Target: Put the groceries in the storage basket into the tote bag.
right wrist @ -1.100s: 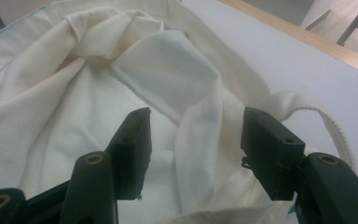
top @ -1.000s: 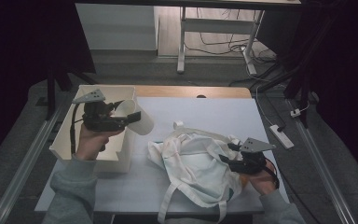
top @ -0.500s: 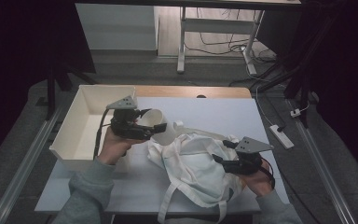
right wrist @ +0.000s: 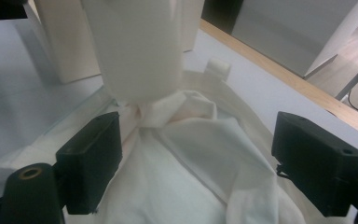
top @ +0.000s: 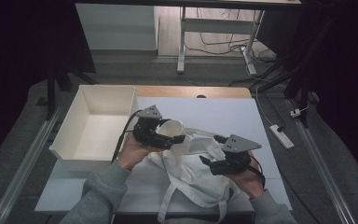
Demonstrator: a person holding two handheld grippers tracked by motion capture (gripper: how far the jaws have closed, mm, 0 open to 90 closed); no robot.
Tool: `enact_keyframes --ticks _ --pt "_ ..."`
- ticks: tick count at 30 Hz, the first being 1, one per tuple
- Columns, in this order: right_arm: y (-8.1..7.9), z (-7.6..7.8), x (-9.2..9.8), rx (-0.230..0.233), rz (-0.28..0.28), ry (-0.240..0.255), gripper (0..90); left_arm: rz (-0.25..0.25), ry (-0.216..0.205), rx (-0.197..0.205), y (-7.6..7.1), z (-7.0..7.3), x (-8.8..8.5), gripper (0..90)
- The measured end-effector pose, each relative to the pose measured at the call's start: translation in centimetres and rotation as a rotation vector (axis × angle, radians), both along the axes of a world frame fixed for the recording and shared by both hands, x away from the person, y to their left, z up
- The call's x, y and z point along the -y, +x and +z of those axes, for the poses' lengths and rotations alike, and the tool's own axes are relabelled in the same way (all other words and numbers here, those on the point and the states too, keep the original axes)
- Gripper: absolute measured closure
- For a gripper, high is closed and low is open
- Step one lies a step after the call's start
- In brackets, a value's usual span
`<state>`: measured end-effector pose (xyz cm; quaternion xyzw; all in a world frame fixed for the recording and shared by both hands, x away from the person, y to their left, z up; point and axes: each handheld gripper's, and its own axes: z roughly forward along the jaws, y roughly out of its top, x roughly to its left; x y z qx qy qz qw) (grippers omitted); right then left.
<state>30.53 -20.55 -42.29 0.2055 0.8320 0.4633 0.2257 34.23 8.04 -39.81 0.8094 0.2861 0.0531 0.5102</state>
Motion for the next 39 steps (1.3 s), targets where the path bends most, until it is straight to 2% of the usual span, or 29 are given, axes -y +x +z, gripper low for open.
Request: enact_keyframes --ticks 9,17,19,21,22,27,31,33,35,39 --pt "0.3 -0.5 -2.8 -0.012 0.020 -0.040 10.1 -0.043 0.028 -0.022 0.2 -0.9 2.4 19.1" --pt "0.5 -0.9 -4.3 -0.013 0.018 -0.040 9.2 -0.076 0.039 -0.023 0.0 -1.4 4.5 19.0" --pt "0.5 -1.0 -4.6 -0.016 0.014 -0.046 11.5 -0.085 0.045 -0.024 -0.1 -1.5 4.8 19.0" --pt "0.6 -1.2 -4.6 -0.020 0.017 -0.044 20.1 -0.089 0.052 -0.024 -0.1 -1.6 5.1 18.9" --pt "0.6 -1.2 -4.6 -0.016 0.016 -0.047 21.1 -0.082 0.054 -0.015 -0.2 -1.7 5.2 18.8" --pt "0.4 -1.4 -4.7 0.008 -0.002 -0.074 21.8 -0.090 0.048 -0.020 -0.2 -1.8 5.1 17.5" --pt "0.7 -2.0 -4.5 0.010 -0.023 -0.087 21.8 -0.083 0.039 0.003 -0.5 -1.2 4.4 11.6" --pt "1.1 -2.3 -4.1 0.003 -0.035 -0.082 21.8 -0.077 0.035 0.018 -0.6 -0.8 3.8 10.5" --pt "1.6 -2.7 -3.7 -0.010 -0.058 -0.074 21.8 -0.067 0.012 0.020 -0.7 -0.5 3.1 11.1" --pt "2.5 -3.5 -3.0 -0.036 -0.092 -0.049 21.8 -0.044 0.010 0.030 -0.6 0.1 1.9 11.8"
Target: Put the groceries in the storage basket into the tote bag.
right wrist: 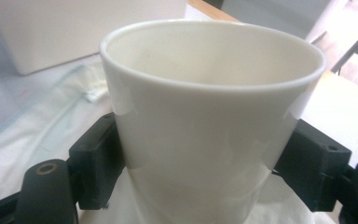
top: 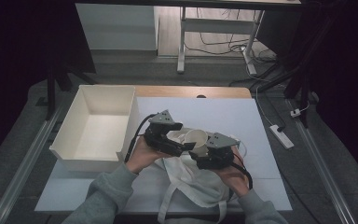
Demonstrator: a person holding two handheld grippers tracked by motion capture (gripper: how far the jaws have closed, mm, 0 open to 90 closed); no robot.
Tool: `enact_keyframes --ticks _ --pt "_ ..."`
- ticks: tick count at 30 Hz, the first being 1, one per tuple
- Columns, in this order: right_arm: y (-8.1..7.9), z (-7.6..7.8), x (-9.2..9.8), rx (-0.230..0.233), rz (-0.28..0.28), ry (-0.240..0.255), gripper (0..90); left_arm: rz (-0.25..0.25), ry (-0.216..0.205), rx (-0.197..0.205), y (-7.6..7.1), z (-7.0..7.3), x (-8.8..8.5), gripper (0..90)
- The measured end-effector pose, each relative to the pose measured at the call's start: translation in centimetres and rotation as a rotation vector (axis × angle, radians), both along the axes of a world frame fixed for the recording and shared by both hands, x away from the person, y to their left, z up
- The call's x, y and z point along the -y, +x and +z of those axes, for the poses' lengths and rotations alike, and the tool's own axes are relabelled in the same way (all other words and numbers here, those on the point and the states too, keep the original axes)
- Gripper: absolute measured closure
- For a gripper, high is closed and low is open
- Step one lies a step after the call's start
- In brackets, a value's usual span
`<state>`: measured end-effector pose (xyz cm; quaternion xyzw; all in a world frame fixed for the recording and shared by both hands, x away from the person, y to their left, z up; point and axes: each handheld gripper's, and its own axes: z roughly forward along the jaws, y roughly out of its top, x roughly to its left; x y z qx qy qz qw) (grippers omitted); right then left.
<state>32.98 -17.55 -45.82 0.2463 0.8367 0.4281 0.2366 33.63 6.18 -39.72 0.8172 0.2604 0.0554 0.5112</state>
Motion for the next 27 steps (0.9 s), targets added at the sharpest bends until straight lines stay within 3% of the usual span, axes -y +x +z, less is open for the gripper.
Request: enact_keyframes --ticks 9,27 --pt "1.0 -1.6 0.3 -0.034 -0.031 -0.002 21.9 0.080 0.042 -0.002 0.8 -0.3 -1.6 12.8" --pt "1.5 -3.5 0.0 -0.062 -0.032 0.003 21.8 0.077 0.093 -0.034 1.4 -1.2 -1.7 13.1"
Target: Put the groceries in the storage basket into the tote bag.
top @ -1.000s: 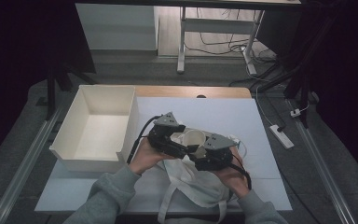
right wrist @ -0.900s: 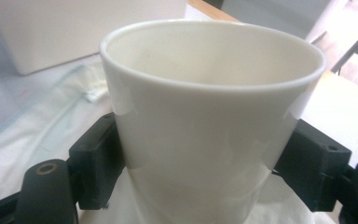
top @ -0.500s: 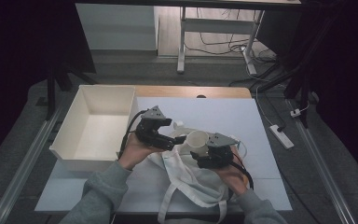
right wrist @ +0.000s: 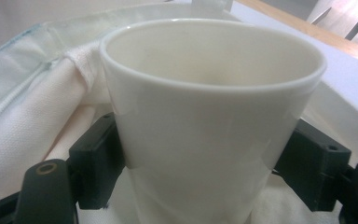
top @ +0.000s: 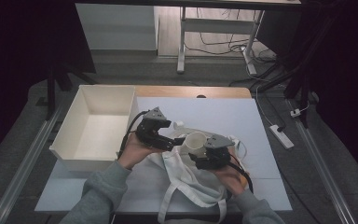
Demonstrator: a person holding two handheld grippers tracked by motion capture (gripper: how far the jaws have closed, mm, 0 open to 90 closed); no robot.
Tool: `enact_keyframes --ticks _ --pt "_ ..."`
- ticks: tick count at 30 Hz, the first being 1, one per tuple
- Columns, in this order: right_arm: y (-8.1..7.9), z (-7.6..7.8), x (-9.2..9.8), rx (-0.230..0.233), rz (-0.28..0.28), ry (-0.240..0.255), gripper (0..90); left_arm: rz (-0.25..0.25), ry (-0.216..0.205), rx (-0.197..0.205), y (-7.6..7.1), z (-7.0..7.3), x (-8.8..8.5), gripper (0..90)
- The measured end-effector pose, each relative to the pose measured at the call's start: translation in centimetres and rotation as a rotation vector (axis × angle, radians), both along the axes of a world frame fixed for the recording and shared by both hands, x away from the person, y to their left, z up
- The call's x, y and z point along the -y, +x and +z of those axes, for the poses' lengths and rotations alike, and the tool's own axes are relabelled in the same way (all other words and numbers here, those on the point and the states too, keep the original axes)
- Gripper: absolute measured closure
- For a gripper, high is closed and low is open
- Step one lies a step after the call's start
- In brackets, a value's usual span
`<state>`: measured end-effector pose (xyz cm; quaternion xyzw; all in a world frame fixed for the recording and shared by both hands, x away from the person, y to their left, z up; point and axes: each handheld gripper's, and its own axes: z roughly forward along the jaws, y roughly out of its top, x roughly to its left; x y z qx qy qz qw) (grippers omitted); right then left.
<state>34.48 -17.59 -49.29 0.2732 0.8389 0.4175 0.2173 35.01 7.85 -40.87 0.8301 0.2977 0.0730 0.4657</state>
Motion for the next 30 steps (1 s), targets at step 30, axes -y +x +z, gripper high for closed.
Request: enact_keyframes --ticks 30 --pt "-0.4 -0.7 1.0 -0.050 -0.021 -0.144 12.0 -0.021 0.068 -0.036 0.2 -0.7 0.0 14.2"
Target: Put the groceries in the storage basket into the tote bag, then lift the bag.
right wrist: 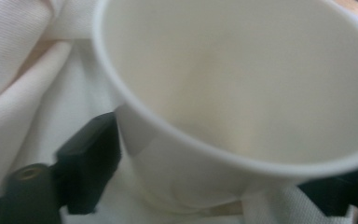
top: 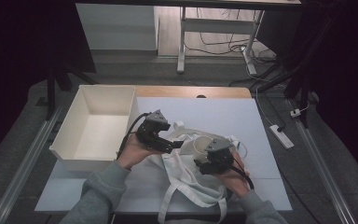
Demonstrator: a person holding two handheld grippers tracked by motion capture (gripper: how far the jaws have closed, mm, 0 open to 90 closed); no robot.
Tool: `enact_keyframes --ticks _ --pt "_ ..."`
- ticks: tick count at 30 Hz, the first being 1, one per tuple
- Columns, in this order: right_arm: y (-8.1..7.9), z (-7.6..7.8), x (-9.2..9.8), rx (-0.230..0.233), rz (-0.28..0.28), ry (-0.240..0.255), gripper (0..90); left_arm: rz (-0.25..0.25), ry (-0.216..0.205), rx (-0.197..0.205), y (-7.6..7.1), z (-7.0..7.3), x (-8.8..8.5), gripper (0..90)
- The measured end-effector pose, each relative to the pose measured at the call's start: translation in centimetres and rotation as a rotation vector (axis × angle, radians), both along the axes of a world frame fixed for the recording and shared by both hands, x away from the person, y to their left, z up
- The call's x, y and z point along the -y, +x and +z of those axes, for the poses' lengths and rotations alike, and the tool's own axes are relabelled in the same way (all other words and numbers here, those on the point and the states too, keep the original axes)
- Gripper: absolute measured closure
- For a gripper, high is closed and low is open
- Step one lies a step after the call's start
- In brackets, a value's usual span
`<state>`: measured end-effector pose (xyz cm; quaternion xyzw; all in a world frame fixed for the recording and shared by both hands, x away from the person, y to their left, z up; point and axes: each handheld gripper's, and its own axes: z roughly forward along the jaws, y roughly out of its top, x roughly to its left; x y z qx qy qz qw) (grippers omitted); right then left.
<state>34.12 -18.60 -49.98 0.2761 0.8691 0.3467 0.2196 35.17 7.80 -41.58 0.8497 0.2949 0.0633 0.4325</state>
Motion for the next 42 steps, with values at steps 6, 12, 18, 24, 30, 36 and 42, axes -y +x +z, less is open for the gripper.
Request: enact_keyframes --ticks 6,12,18,24,30,36,42 --pt "-1.6 1.7 1.2 0.008 0.001 0.047 6.3 -0.011 0.021 -0.016 0.0 -0.1 -0.2 14.7" --pt "-2.7 3.7 3.5 0.031 -0.002 0.106 6.9 0.008 0.046 0.001 -0.4 0.0 -0.5 14.9" --pt "-2.6 5.1 5.1 0.050 0.000 0.150 11.0 0.020 0.035 -0.010 -0.8 0.3 -1.1 15.7" --pt "-2.7 5.9 6.6 0.061 -0.026 0.178 15.4 0.053 0.051 -0.019 -1.0 0.1 -1.6 18.1" --pt "-2.6 5.9 7.6 0.067 -0.051 0.182 16.7 0.059 0.074 -0.037 -1.7 -0.7 -1.0 21.7" --pt "-2.7 5.8 7.7 0.075 -0.045 0.162 17.5 0.097 0.090 -0.055 -2.5 -1.6 -0.5 26.0" --pt "-2.9 6.2 8.4 0.090 -0.050 0.168 18.0 0.151 0.111 -0.056 -3.4 -3.0 -0.3 27.1"
